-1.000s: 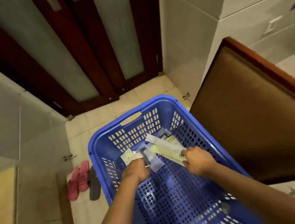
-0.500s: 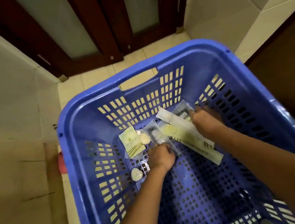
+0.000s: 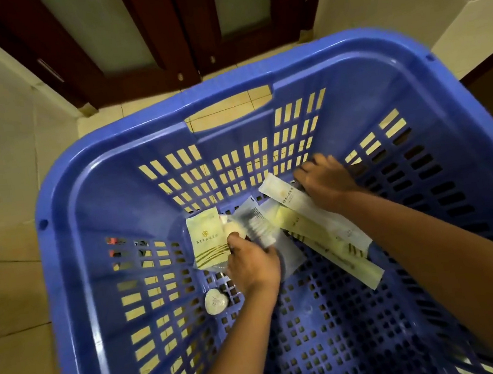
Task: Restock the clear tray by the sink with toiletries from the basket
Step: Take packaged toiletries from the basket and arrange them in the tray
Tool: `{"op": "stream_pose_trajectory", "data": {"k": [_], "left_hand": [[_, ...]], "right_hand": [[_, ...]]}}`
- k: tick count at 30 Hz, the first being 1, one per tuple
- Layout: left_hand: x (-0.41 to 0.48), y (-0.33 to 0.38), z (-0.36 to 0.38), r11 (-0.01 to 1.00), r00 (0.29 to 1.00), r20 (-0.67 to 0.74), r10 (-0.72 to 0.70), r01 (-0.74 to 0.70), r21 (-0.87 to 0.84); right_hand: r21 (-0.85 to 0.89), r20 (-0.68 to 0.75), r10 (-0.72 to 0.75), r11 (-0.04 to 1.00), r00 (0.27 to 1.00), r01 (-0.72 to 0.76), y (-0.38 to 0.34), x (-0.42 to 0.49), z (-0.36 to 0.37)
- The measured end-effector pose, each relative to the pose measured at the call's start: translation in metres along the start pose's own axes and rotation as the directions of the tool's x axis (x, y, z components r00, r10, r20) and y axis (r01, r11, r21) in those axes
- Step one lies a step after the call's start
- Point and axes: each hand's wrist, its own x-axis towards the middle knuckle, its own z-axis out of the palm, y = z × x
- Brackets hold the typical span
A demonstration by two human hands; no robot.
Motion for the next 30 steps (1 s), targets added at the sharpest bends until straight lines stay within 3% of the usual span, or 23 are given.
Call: {"op": "stream_pose_trajectory", "data": {"k": [5,10,14,18,20,21,23,25,26,28,30], "left_hand": [[-0.001,0.005,0.005,0.997,1.000,0.012,-0.008,0.009,-0.078],[-0.007,0.003,0.005,0.995,0.999,0.048,-0.026,0.030,-0.092],[-0.021,0.003,-0.004,0.983,0.998,0.021,-0.064,0.067,-0.170],[-0.040,0.007,-0.016,0.904,0.987,0.083,-0.140,0.162,-0.396],[-0.049,0.008,-0.022,0.786,0.967,0.161,-0.198,0.254,-0.563],[-0.053,0.009,-0.025,0.714,0.955,0.200,-0.218,0.296,-0.634],[-0.063,0.012,-0.034,0.584,0.939,0.253,-0.232,0.343,-0.736],[-0.073,0.013,-0.041,0.511,0.942,0.267,-0.204,0.335,-0.792],[-0.078,0.013,-0.044,0.486,0.944,0.279,-0.175,0.330,-0.809],[-0.091,0.010,-0.051,0.485,0.950,0.292,-0.110,0.308,-0.819],[-0.105,0.007,-0.057,0.516,0.955,0.294,-0.044,0.274,-0.812]], "right_hand": [[-0.074,0.088,0.058,0.996,0.994,-0.051,-0.005,-0.002,-0.006],[-0.190,0.287,0.108,0.980,0.952,-0.054,-0.008,-0.018,-0.014],[-0.023,0.248,0.192,0.981,0.949,-0.193,-0.012,-0.037,-0.018],[0.299,0.052,0.294,0.907,0.954,-0.296,-0.019,-0.064,-0.031],[0.563,0.105,0.359,0.747,0.927,-0.353,-0.024,-0.081,-0.040],[0.690,0.192,0.385,0.602,0.903,-0.403,-0.026,-0.089,-0.044],[0.849,0.375,0.377,0.227,0.847,-0.477,-0.032,-0.105,-0.053],[0.846,0.532,0.306,-0.161,0.789,-0.508,-0.037,-0.120,-0.055],[0.798,0.595,0.257,-0.303,0.762,-0.521,-0.040,-0.127,-0.055],[0.718,0.664,0.207,-0.445,0.719,-0.535,-0.047,-0.140,-0.052],[0.685,0.694,0.203,-0.482,0.691,-0.546,-0.053,-0.152,-0.054]]}}
